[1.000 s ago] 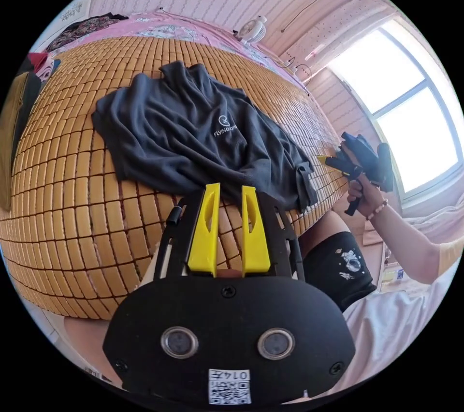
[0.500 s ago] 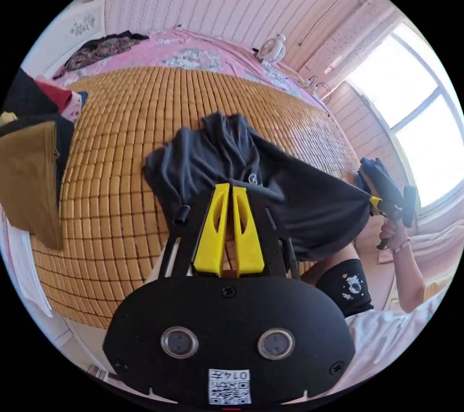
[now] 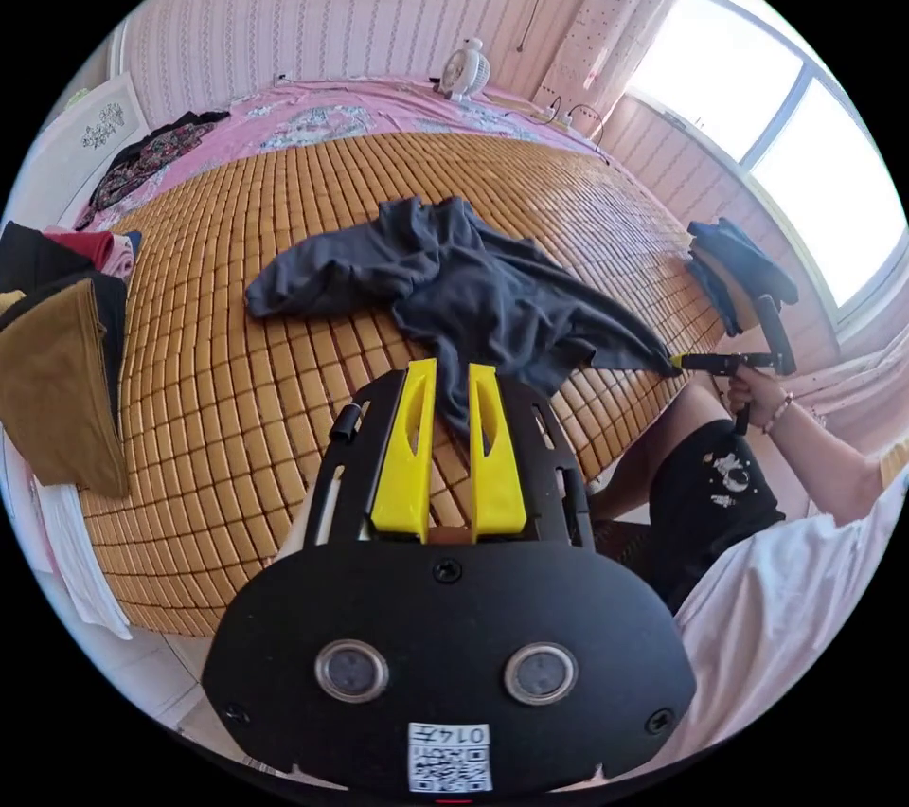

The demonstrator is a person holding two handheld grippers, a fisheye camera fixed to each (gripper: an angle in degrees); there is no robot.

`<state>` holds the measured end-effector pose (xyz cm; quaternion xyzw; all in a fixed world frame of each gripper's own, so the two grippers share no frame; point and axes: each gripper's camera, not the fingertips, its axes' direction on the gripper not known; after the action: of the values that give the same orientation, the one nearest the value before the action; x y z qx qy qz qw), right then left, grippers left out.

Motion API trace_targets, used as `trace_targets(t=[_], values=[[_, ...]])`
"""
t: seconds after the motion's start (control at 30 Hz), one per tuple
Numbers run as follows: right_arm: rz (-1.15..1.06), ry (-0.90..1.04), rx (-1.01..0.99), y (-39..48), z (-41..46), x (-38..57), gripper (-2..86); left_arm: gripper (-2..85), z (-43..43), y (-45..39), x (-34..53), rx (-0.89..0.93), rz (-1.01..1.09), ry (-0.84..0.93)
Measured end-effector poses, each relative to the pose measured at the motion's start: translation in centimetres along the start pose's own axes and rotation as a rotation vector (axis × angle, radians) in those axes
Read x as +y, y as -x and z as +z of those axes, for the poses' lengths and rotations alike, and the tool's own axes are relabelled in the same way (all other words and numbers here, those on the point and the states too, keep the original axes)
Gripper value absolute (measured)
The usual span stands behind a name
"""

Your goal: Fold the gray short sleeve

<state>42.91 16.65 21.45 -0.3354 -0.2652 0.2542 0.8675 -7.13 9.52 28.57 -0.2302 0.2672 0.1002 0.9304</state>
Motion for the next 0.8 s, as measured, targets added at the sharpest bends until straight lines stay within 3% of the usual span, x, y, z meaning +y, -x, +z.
trace_targets(t=[0.17,0.27,0.33,0.53,0.6,0.8], values=[[0.004,-0.008,-0.008,-0.5,-1.3,1.9,0.8,7.4,2.8,-1.6,1.6,0.004,-0.054,0.106],[0.012,-0.024,-0.025,-1.0,-2.6,3.4,0.8,2.1,3.4,-2.2,1.6,-0.036,-0.074,0.14],[0.027,-0.059,-0.039,-1.5,-3.8,4.6,0.8,1.2,2.8,-1.9,1.7,0.093,-0.085,0.176],[0.018,-0.259,-0.263,-2.5,-9.8,8.0,0.7,-0.2,-9.8,2.3,5.7,0.324,-0.186,-0.171],[-0.032,-0.315,-0.341,-1.9,-12.0,8.6,0.6,-0.5,-17.5,3.4,7.8,0.369,-0.186,-0.393],[-0.347,-0.559,-0.578,3.9,-22.8,9.5,0.5,-0.5,-34.4,3.1,9.8,0.244,-0.06,-0.769]])
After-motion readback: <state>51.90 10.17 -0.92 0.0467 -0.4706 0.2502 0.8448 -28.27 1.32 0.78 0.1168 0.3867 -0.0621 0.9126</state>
